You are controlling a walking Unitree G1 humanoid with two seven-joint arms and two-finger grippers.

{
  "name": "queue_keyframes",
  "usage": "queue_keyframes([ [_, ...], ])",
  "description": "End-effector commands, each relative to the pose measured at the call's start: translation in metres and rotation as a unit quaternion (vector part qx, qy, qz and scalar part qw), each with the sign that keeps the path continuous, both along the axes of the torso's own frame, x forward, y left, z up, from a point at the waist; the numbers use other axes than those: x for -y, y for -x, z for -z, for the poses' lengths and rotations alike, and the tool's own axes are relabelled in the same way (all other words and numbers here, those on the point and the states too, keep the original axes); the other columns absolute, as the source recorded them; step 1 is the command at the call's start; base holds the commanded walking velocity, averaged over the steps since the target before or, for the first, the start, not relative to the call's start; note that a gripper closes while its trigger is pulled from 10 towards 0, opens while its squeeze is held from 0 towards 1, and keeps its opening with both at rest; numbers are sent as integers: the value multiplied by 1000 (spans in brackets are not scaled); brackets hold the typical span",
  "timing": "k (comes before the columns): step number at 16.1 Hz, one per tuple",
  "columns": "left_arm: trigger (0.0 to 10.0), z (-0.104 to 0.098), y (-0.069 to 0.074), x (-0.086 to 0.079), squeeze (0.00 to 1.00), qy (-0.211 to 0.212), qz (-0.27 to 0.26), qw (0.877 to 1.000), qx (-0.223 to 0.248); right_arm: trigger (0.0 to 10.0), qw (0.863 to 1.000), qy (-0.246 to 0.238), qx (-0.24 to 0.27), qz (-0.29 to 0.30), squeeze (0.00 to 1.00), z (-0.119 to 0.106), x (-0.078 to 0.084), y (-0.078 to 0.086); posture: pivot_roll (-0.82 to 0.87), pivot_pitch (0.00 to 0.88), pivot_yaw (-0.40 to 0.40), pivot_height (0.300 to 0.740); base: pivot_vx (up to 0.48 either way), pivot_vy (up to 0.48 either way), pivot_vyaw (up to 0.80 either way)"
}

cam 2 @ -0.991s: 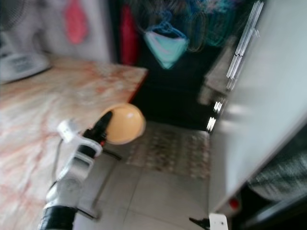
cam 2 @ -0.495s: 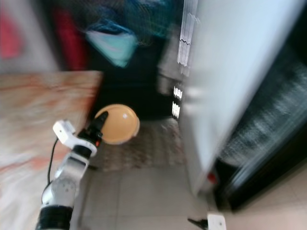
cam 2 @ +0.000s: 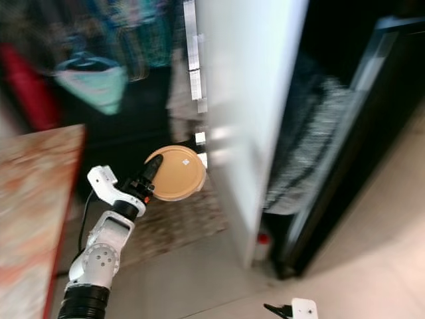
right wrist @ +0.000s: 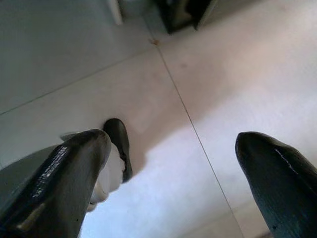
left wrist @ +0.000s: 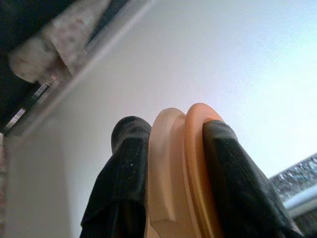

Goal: Restocking fridge

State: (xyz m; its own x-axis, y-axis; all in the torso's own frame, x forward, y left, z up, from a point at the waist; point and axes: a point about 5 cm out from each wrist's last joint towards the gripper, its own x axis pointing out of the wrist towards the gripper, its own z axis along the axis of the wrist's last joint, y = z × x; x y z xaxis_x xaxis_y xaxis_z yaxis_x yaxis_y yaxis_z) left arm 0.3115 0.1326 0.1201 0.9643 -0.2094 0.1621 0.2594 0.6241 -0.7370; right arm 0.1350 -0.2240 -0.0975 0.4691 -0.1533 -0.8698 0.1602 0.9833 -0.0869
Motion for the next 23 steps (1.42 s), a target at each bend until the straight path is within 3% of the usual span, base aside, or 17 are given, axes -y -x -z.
queue_keyframes([
  [1,10000,2,0,-5,0,-12,-10,1000,-6,10000,1000,-4,-4,3,0,1,-2,3,-52,0,72,740,0,0,-800],
  [6,10000,7,0,-12,0,-21,-26,999,-18,10000,1000,-3,-4,5,0,2,-2,3,-55,0,76,740,0,0,-800],
  [8,10000,19,0,-33,0,-35,-95,993,-57,10000,1000,-3,-4,5,0,2,-3,3,-56,0,79,740,0,0,-800],
  [9,10000,33,0,-48,0,-53,-142,983,-100,10000,1000,-3,-4,4,0,2,-3,3,-59,0,81,740,0,0,-800],
  [10,10000,60,3,-67,0,-100,-177,961,-187,10000,1000,-3,-4,5,0,2,-3,3,-62,0,83,740,0,0,-800],
  [11,10000,75,7,-72,0,-118,-160,955,-220,10000,1000,-4,-4,5,0,2,-4,3,-63,0,85,740,0,0,-800],
  [12,10000,98,15,-75,0,-161,-136,938,-276,10000,1000,-4,-4,5,0,2,-4,3,-61,0,84,740,0,0,-800],
  [15,10000,134,38,-81,0,-214,-119,899,-363,10000,1000,-4,-2,5,0,2,-4,2,-62,0,82,740,0,0,-800],
  [17,10000,159,63,-88,0,-236,-122,855,-444,10000,1000,-3,-1,11,0,2,-4,2,-79,0,86,740,0,0,-800],
  [20,10000,182,94,-85,0,-255,-102,820,-503,10000,1000,-2,0,16,0,2,-4,2,-94,0,83,740,0,0,-800],
  [23,10000,190,107,-81,0,-260,-90,808,-521,10000,1000,1,2,25,0,2,-4,3,-118,0,88,740,0,0,-800],
])
